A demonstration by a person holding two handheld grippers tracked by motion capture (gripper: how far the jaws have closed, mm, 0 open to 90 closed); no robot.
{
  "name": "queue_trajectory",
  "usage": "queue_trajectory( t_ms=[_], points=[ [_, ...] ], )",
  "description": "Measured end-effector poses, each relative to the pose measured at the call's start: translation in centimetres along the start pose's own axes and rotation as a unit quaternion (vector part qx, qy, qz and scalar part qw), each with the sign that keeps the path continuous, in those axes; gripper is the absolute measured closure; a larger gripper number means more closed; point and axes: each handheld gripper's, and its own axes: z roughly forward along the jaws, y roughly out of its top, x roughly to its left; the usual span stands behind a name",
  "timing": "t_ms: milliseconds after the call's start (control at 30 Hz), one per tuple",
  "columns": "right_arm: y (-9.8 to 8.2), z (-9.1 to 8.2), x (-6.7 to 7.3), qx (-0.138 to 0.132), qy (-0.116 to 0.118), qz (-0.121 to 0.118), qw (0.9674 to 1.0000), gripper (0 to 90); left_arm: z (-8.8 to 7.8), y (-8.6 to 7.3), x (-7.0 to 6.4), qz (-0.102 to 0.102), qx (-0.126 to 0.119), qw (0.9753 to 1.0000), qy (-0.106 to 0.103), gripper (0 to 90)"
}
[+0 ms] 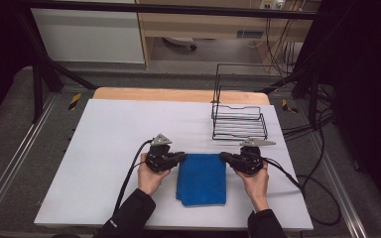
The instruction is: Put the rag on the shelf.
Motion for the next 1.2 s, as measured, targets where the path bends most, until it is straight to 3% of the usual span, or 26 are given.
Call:
queue_trajectory(
  t_ms=[300,467,667,767,1200],
  points=[
    [0.7,-1.5,1.1,-0.027,-0.005,-0.026,0.9993,84.9,-1.8,0.4,-1.2,0.009,-0.034,0.9994,-0.005,82.4],
    [1.2,-2.3,1.6,-0.042,-0.008,-0.037,0.9984,84.9,-2.6,0.8,-2.0,0.023,-0.055,0.9982,0.004,82.3],
    [1.8,-3.5,2.3,-0.063,-0.012,-0.051,0.9966,84.9,-3.6,1.3,-2.7,0.027,-0.077,0.9967,-0.003,82.3],
    [2.3,-4.4,2.7,-0.075,-0.023,-0.067,0.9947,85.0,-4.0,1.6,-3.2,0.030,-0.090,0.9954,-0.006,82.3],
    [3.6,-7.2,3.8,-0.128,-0.034,-0.088,0.9872,85.0,-5.4,3.5,-5.0,0.049,-0.145,0.9882,-0.011,82.4]
  ],
)
